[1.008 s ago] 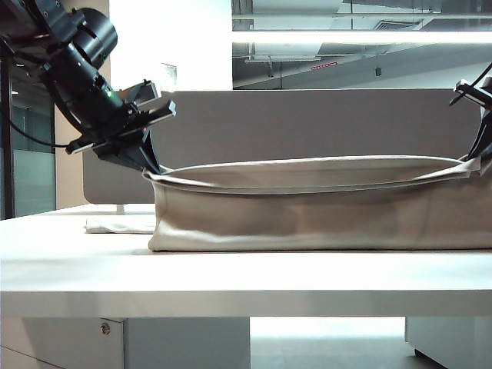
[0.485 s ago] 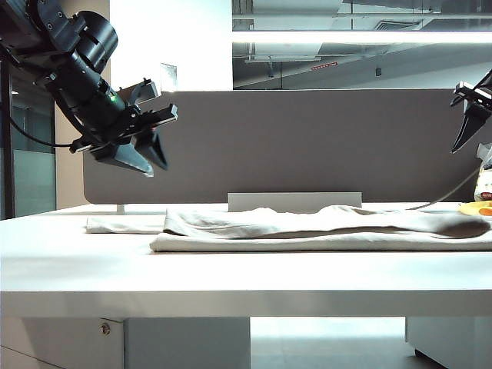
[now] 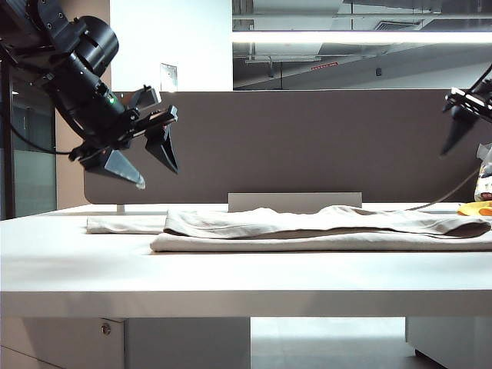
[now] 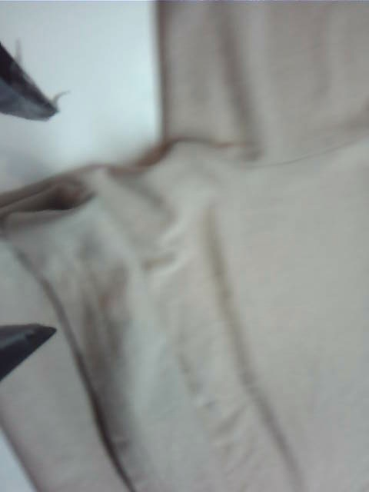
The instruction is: Fold the bottom side of the T-shirt horizontally towards the center, about one-third of the way, then fold the sleeve back towards the center, creating a straight line along the edge of the T-shirt, and finally fold the bottom of the T-shirt up towards the top, creating a neat rectangle.
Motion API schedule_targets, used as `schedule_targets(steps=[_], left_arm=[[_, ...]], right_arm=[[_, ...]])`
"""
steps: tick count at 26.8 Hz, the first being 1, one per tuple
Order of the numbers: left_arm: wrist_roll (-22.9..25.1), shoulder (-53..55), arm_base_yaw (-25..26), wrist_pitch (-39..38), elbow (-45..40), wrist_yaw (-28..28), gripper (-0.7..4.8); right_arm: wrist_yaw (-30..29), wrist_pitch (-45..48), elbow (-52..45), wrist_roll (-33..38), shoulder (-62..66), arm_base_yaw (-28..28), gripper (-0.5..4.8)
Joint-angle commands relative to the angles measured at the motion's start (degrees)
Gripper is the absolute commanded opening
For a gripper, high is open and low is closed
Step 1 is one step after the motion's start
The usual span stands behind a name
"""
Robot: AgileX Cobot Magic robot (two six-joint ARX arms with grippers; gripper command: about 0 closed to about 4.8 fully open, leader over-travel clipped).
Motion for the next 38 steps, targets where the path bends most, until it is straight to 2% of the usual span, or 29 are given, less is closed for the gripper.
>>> schedule_targets(steps=[1, 13, 16, 19, 25, 27, 30, 38], left_arm=[[-0.9, -0.3, -0.1, -4.3, 0.1, 0.4, 3.43], [-1.1, -0.3, -0.3, -12.0, 0.0, 3.9, 3.47], [-1.2, -0.1, -0.6, -12.9, 0.0, 3.9, 3.59], [-3.0, 0.9, -0.7, -13.2, 0.0, 6.3, 4.05], [-3.9, 4.9, -1.9, -14.4, 0.0, 7.9, 4.03], [-4.2, 5.7, -2.2, -14.1, 0.0, 7.8, 4.02], [-5.0, 6.0, -2.4, -13.4, 0.0, 7.7, 3.98], [-5.0, 6.0, -2.4, -12.7, 0.0, 7.6, 3.93]], right_arm=[[2.1, -6.2, 0.2, -0.3, -0.3, -0.3, 3.64], [2.1, -16.4, 0.0, -2.0, -0.3, -0.8, 3.64], [4.8, -18.4, 0.0, -2.2, -0.3, -0.8, 3.64], [6.4, -19.6, 0.0, -3.6, -0.3, -0.9, 3.64], [8.3, -19.6, -0.8, -4.7, -0.1, -1.2, 3.63], [8.2, -18.8, -1.2, -4.7, 0.2, -1.2, 3.41], [7.8, -17.7, -1.6, -4.7, 1.2, -1.2, 2.56], [7.8, -17.2, -1.6, -5.2, 4.7, -1.2, 2.53]])
